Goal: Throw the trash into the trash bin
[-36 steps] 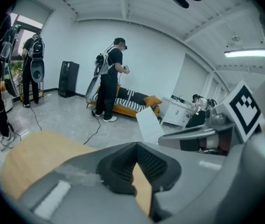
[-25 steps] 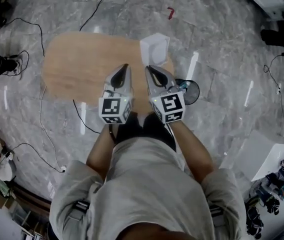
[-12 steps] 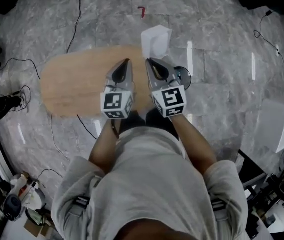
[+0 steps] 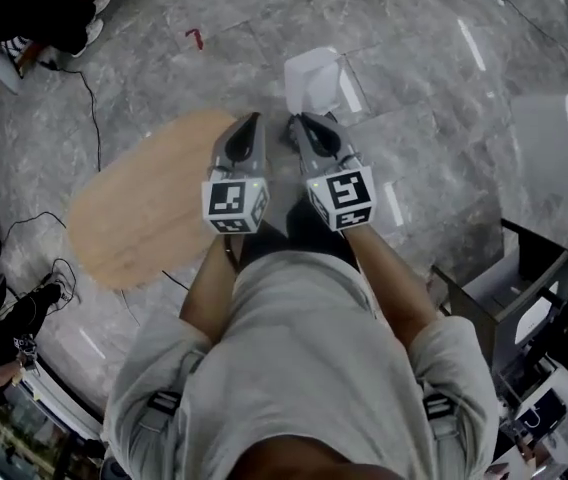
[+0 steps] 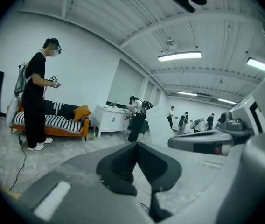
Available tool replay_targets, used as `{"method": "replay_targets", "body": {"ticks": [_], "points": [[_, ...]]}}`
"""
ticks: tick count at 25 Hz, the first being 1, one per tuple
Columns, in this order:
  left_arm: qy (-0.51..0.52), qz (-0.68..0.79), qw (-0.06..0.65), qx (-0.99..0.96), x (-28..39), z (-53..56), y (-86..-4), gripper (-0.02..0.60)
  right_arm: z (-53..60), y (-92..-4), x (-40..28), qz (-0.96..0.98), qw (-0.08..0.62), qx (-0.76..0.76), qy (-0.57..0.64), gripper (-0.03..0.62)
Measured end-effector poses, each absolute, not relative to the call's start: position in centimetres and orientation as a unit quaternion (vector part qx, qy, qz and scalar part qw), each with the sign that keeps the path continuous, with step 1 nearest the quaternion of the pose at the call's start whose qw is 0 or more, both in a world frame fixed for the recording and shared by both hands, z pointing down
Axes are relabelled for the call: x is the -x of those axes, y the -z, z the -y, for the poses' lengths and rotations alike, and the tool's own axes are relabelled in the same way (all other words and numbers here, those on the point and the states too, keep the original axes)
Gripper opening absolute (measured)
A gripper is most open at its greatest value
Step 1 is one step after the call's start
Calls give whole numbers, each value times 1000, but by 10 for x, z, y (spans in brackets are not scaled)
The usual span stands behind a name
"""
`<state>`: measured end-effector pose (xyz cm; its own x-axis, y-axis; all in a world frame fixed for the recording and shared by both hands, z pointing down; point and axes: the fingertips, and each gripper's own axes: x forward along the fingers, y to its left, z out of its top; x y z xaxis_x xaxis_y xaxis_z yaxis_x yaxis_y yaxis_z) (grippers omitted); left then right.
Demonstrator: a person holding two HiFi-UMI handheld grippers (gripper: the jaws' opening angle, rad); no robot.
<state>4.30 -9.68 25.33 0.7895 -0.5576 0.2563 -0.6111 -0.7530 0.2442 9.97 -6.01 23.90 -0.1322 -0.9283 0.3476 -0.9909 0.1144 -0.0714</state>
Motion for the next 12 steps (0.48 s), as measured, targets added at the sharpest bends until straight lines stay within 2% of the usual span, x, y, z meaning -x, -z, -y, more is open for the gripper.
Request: {"method": "replay_targets", "body": {"ticks": [5,12], "points": [[-97,282,163,-941,-99,71,-266,18,27,-249,-158,711,106,-677,-156,9],[-114,281,177,-936,-138,54,-291,18,7,-281,-201,704,108,-679,-178,9]]}}
